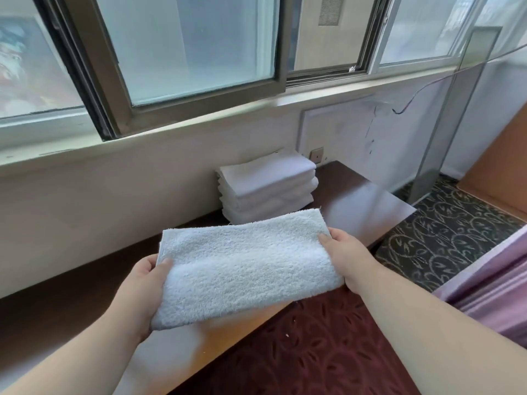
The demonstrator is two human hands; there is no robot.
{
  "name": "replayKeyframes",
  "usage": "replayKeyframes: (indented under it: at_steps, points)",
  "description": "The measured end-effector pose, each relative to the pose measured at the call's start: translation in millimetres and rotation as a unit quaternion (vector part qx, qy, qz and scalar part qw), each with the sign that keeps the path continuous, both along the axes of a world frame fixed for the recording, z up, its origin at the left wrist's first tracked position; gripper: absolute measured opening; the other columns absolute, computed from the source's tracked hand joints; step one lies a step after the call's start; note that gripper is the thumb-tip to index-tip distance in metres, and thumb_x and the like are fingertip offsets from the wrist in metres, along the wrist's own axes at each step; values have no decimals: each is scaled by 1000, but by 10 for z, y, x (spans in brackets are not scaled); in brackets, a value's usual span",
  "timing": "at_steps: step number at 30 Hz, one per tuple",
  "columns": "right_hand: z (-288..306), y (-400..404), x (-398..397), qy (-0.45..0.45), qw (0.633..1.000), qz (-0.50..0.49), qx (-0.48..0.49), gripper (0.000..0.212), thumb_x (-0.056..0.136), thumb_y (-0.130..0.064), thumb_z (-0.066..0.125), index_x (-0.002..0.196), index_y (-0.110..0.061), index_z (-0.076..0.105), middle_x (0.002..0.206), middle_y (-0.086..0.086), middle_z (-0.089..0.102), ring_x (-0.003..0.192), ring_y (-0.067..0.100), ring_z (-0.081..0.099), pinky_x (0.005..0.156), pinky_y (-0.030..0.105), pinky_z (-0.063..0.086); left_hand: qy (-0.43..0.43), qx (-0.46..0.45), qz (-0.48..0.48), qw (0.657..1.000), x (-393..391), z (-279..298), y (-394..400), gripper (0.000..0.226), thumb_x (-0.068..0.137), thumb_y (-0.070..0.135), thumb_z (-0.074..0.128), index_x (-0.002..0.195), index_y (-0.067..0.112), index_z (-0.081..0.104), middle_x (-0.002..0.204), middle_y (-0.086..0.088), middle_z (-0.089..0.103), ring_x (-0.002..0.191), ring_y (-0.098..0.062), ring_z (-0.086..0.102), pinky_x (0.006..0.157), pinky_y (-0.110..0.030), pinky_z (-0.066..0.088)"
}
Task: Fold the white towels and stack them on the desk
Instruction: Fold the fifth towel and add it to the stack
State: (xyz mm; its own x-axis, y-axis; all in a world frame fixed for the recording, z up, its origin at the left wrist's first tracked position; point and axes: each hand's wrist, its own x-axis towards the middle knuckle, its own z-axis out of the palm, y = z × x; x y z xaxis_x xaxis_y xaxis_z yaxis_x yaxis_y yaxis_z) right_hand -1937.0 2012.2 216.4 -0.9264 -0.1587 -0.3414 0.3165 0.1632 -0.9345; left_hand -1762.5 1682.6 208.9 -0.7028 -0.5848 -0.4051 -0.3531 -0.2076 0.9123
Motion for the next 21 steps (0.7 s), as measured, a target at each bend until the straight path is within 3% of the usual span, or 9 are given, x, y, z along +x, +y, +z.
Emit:
replayKeyframes:
  at_steps: [9, 14, 21]
  points:
    - [286, 210, -1011, 8, 999, 41, -21, 16, 104, -26, 54, 111, -24, 68, 95, 7, 78, 86, 30, 75, 72, 46, 62, 31, 22, 26, 999, -738, 158, 319, 13, 96, 39, 59, 87, 36, 68, 91, -9, 76, 72, -31, 74, 60, -49, 58]
    - [284, 9, -1719, 18, 999, 37, -26, 16, 104, -25, 54, 111, -26, 68, 97, 9, 78, 91, 34, 75, 82, 59, 58, 41, 21, 34, 998, -1433, 182, 139, 11, 96, 39, 60, 88, 36, 68, 93, -9, 76, 76, -31, 73, 63, -49, 59]
    - [337, -142, -2858, 26, 998, 60, -26, 20, 104, -24, 52, 103, -29, 72, 99, 10, 77, 88, 33, 75, 77, 54, 60, 35, 12, 64, 997, -2509, 244, -31, 6, 97, 37, 60, 96, 37, 65, 88, -5, 77, 73, -29, 75, 54, -39, 57]
